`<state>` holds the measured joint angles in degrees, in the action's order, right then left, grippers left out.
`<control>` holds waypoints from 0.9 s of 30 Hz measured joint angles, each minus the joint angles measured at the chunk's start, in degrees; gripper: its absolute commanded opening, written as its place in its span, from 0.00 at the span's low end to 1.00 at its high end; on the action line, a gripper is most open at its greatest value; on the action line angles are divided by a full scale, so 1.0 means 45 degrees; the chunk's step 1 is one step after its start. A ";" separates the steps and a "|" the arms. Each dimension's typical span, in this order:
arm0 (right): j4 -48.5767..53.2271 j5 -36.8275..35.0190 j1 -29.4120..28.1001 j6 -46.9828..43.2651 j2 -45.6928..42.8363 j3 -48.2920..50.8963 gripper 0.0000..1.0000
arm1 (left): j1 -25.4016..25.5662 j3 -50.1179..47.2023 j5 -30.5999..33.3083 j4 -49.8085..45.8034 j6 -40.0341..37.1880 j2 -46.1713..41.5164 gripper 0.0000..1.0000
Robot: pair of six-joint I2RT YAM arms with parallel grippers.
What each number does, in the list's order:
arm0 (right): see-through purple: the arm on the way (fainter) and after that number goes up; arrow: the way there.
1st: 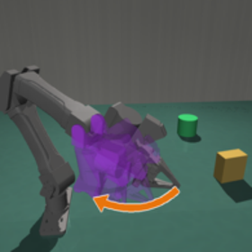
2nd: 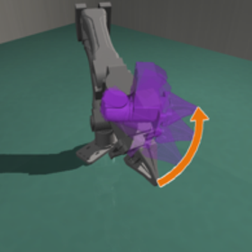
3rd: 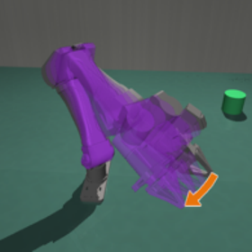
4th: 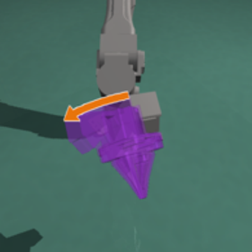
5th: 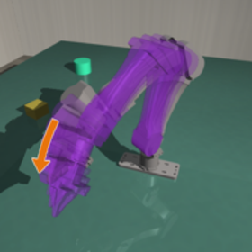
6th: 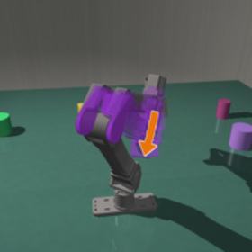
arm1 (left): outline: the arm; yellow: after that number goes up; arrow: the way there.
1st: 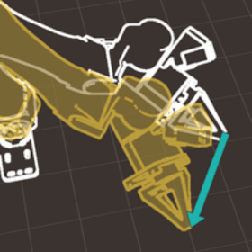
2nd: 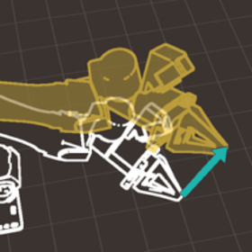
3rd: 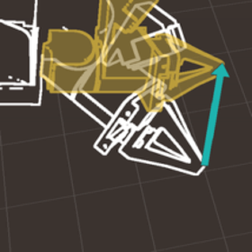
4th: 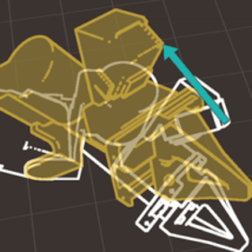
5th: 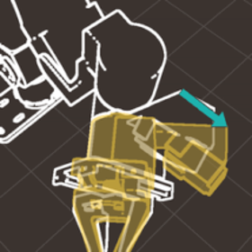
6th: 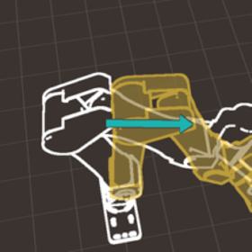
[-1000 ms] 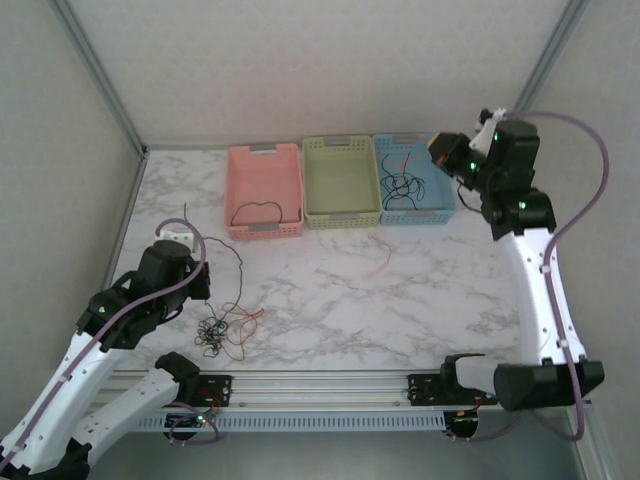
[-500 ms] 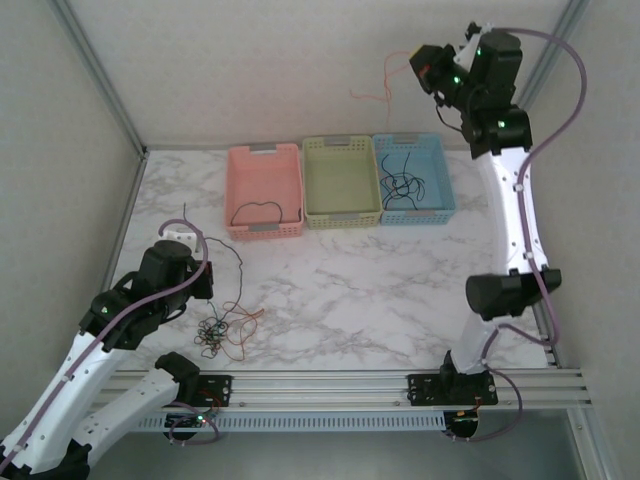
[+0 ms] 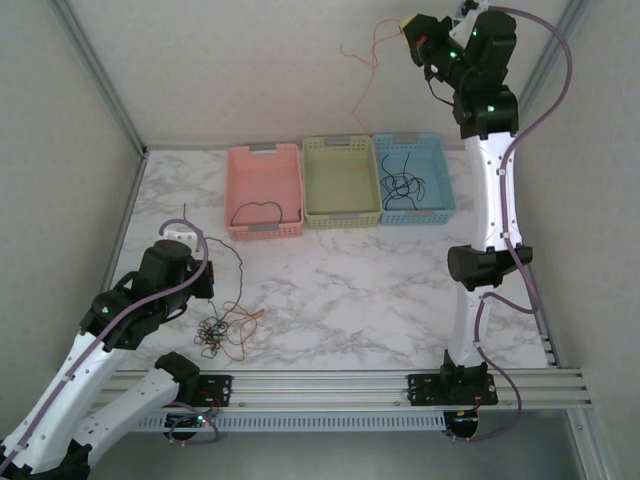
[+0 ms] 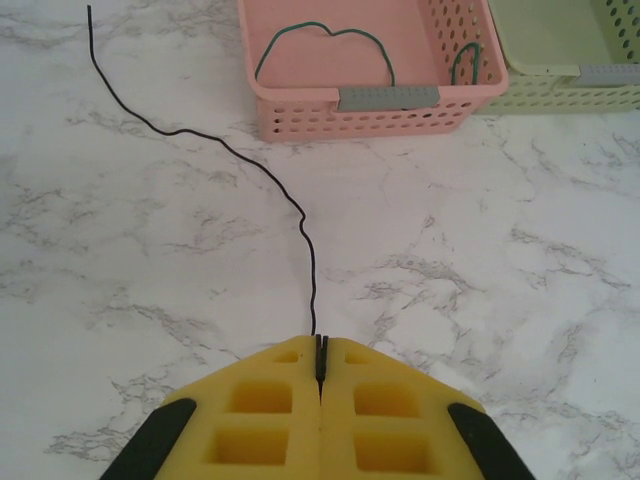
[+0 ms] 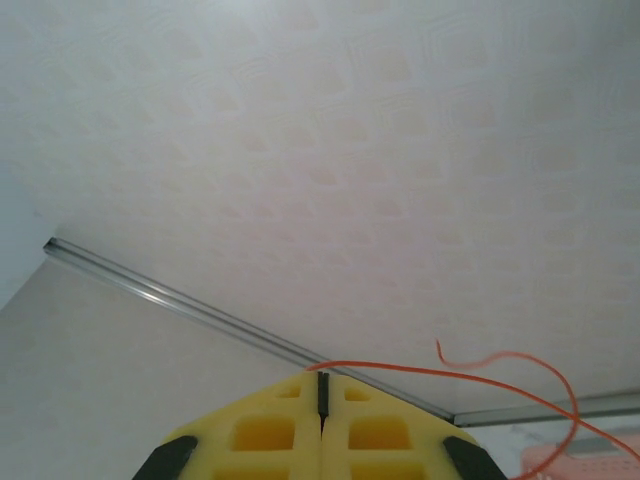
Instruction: Untangle the cables
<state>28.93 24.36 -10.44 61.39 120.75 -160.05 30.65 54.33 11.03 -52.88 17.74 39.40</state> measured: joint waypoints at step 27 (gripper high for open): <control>-0.1001 -0.1627 -0.1753 -0.3963 -0.1933 1.0865 0.00 | -0.0112 -0.0019 -0.0117 0.0087 -0.0044 -0.0005 0.00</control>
<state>24.43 17.04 -18.33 43.55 112.05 -111.15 30.15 54.24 10.50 -52.49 17.54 39.38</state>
